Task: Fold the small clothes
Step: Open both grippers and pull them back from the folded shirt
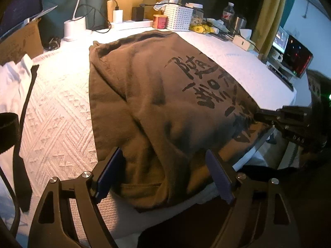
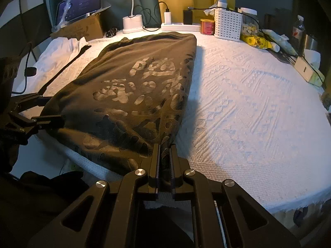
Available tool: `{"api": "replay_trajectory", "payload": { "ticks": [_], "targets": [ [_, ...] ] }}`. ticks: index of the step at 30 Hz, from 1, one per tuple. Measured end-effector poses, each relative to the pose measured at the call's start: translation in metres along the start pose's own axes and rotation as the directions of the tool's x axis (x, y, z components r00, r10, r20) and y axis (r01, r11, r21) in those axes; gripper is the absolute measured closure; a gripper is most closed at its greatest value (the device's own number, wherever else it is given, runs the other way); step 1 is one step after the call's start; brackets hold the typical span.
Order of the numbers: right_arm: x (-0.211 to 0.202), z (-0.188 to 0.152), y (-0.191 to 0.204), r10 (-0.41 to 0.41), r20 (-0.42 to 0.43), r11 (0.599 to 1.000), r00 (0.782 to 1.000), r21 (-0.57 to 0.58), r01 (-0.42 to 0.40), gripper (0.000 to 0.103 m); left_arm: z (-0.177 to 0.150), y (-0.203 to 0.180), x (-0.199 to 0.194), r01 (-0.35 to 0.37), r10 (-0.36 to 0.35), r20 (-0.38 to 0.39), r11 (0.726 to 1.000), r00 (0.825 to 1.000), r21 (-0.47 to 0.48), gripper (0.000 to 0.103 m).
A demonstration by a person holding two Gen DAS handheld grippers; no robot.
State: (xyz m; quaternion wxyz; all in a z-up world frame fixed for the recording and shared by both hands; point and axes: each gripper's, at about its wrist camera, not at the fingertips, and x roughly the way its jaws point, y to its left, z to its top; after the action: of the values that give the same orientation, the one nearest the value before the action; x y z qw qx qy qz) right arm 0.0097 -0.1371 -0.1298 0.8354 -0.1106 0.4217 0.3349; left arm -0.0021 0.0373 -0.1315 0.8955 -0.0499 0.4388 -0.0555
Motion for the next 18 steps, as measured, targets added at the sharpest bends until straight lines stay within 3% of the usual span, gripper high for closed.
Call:
{"api": "replay_trajectory", "payload": {
  "ticks": [4, 8, 13, 16, 18],
  "targets": [
    [0.001, 0.002, -0.007, 0.014, 0.002, 1.0, 1.0, 0.016, -0.014, 0.082, 0.007, 0.001, -0.01, 0.004, -0.003, 0.048, 1.0, 0.999, -0.014, 0.021],
    [0.001, 0.008, -0.014, 0.018, 0.007, 0.999, 1.0, 0.033, -0.018, 0.059, 0.02, 0.005, -0.011, -0.003, 0.006, 0.077, 0.999, 0.997, -0.049, 0.021],
    [0.0, 0.017, -0.019, 0.02, 0.017, 0.999, 1.0, 0.041, -0.02, 0.058, 0.028, 0.01, -0.002, 0.01, -0.004, 0.059, 0.995, 0.998, -0.096, 0.021],
    [0.001, 0.025, -0.025, 0.019, 0.027, 0.998, 0.999, 0.053, -0.021, 0.047, 0.036, 0.012, -0.001, 0.007, 0.0, 0.065, 0.994, 0.998, -0.111, 0.021],
    [0.001, 0.029, -0.028, 0.017, 0.031, 0.998, 0.999, 0.051, -0.019, 0.046, 0.042, 0.013, -0.001, -0.004, 0.012, 0.071, 0.994, 0.997, -0.109, 0.021]
  ]
}}
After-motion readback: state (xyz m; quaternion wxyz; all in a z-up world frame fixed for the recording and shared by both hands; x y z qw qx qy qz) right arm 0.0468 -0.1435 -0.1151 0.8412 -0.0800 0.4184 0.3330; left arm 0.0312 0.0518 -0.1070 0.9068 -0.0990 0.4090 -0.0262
